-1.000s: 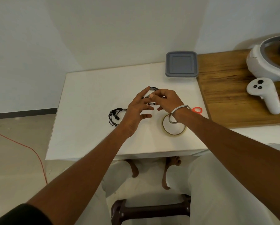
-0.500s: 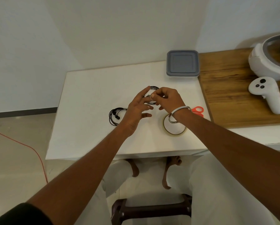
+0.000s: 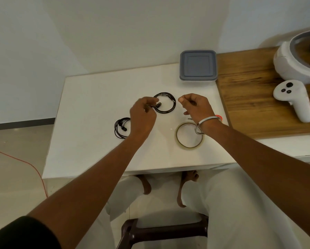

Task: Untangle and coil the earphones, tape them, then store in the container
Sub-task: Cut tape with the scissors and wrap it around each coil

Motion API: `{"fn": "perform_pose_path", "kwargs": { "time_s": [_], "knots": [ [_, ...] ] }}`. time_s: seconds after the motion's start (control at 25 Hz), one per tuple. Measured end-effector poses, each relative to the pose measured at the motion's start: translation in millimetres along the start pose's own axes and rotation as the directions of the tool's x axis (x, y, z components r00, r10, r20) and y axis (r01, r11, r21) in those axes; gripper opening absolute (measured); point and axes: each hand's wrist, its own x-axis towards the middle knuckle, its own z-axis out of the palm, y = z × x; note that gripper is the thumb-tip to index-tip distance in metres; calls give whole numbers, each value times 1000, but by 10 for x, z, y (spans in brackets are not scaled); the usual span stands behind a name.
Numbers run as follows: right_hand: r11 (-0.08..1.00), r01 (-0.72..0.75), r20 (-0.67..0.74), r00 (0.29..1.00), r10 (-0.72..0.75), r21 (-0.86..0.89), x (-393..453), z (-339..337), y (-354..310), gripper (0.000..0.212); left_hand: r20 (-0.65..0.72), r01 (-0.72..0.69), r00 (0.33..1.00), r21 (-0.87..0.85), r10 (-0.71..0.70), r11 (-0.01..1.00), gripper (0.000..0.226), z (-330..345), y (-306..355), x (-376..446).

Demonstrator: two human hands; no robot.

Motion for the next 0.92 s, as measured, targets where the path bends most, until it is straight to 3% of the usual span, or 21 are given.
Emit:
{"fn": "perform_pose_path", "kwargs": {
  "time_s": [0.08, 0.12, 0.2, 0.32, 0.4, 0.48, 0.64, 0.8, 0.92],
  "knots": [
    [1000, 9, -15, 1000, -9, -29, 46, -83, 78, 15, -141, 8, 990, 137, 12, 991, 38, -21, -40, 210],
    [999, 18, -18, 1000, -19, -48, 68, -113, 113, 15, -140, 35, 990, 224, -4, 974, 31, -24, -89, 359],
    [996, 34, -16, 999, -36, -82, 105, -146, 163, 15, -29, 103, 995, 391, -100, 914, 23, -20, -162, 655],
    [995, 45, 1, 999, -45, -94, 131, -138, 201, 15, 125, 123, 965, 561, -231, 819, 34, 66, -154, 881],
    [994, 50, 13, 999, -49, -98, 145, -119, 207, 16, 136, 105, 961, 620, -239, 778, 41, 159, -129, 907],
    [994, 58, 20, 998, -56, -98, 162, -105, 202, 16, 102, 100, 968, 684, -231, 722, 34, 247, -109, 890],
    [992, 78, 33, 997, -75, -101, 173, -99, 194, 11, 95, 101, 967, 713, -237, 694, 12, 344, -78, 850],
    [989, 92, 42, 995, -87, -114, 172, -112, 180, 7, 228, -92, 962, 788, -149, 609, 23, 337, -59, 809],
    [989, 95, 40, 995, -91, -113, 193, -114, 178, 9, 288, -200, 958, 665, -1, 719, 13, 279, -85, 731]
  ]
}}
